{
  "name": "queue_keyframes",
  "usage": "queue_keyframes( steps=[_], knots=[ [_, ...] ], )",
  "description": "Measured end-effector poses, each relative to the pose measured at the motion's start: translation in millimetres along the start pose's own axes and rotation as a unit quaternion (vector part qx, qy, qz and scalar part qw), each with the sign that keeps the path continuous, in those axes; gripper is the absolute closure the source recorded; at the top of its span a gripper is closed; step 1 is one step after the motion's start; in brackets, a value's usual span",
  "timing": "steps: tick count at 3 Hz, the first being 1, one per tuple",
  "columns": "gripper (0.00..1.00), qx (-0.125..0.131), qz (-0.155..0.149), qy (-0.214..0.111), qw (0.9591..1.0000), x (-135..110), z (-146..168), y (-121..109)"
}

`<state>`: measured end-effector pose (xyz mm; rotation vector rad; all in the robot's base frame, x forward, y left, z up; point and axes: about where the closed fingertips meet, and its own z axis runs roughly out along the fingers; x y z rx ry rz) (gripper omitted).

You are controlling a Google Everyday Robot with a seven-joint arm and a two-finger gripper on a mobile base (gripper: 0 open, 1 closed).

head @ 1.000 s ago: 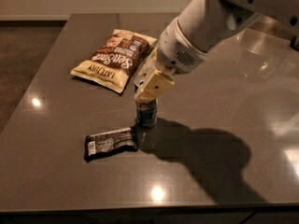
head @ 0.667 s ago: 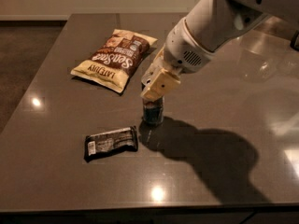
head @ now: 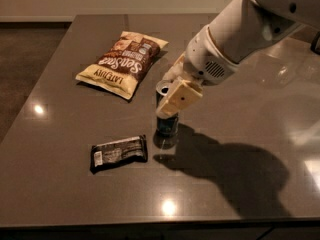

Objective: Move redbull can near rxbar chocolate

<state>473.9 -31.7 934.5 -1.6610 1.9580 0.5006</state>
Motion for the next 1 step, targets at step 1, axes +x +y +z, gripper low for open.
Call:
queue_keyframes(
  steps=[1],
  knots=[
    [0.0,0.0,-0.001,0.0,1.0,-0.9,0.3,0.3]
  ],
)
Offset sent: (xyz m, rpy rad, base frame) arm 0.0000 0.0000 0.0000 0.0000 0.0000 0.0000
